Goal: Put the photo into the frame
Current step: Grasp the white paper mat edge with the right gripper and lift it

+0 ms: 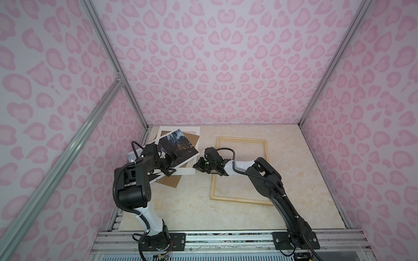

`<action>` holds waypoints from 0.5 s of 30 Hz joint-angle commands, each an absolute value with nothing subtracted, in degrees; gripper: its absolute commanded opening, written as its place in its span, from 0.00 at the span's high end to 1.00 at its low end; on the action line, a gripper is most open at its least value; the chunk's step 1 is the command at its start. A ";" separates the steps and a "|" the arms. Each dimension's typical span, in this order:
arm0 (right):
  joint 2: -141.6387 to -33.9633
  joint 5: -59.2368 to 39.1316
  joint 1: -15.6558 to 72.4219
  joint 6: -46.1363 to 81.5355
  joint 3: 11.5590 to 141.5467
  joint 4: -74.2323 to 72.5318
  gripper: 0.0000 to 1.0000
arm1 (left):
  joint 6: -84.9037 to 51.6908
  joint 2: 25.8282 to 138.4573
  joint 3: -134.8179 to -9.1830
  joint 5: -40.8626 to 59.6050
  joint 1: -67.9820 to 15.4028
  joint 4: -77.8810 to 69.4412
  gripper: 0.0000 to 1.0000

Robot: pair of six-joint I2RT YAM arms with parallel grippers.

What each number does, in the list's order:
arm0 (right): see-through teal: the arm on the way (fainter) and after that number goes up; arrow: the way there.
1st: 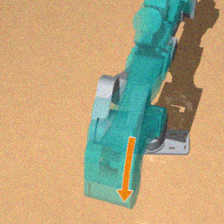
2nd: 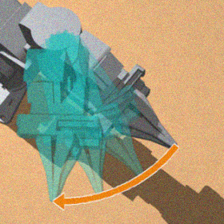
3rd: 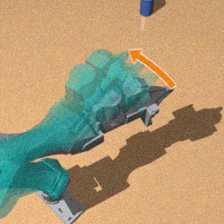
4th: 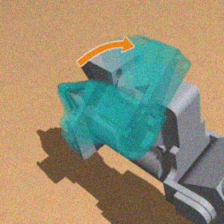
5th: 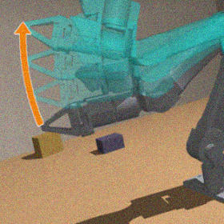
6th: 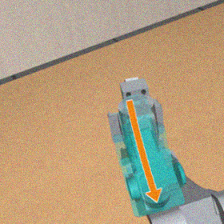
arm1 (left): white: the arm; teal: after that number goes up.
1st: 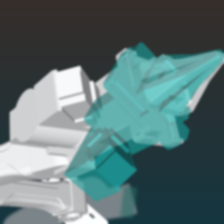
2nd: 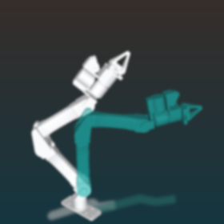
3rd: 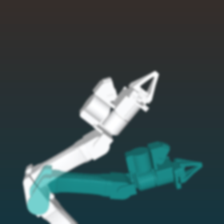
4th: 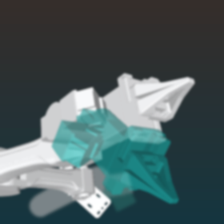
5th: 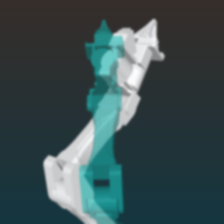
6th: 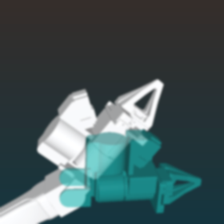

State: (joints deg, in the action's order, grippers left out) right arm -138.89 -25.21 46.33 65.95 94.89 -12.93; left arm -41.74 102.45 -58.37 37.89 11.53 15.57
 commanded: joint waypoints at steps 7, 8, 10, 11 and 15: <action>-126.82 -16.44 47.55 48.67 100.16 10.52 1.00 | -44.22 83.64 -63.14 40.92 11.60 19.06 0.03; -125.85 -16.05 47.50 47.29 101.72 13.64 1.00 | -43.92 81.21 -63.72 39.96 11.60 19.98 0.03; -124.88 -16.05 47.54 45.51 104.60 18.15 1.00 | -43.50 77.20 -64.58 38.65 11.60 21.38 0.03; -124.62 -16.19 47.47 44.74 106.36 20.76 1.00 | -43.13 75.64 -64.98 38.24 11.60 22.09 0.03; -123.71 -17.81 47.19 42.92 111.27 25.84 1.00 | -40.61 72.48 -66.40 37.09 11.60 25.56 0.03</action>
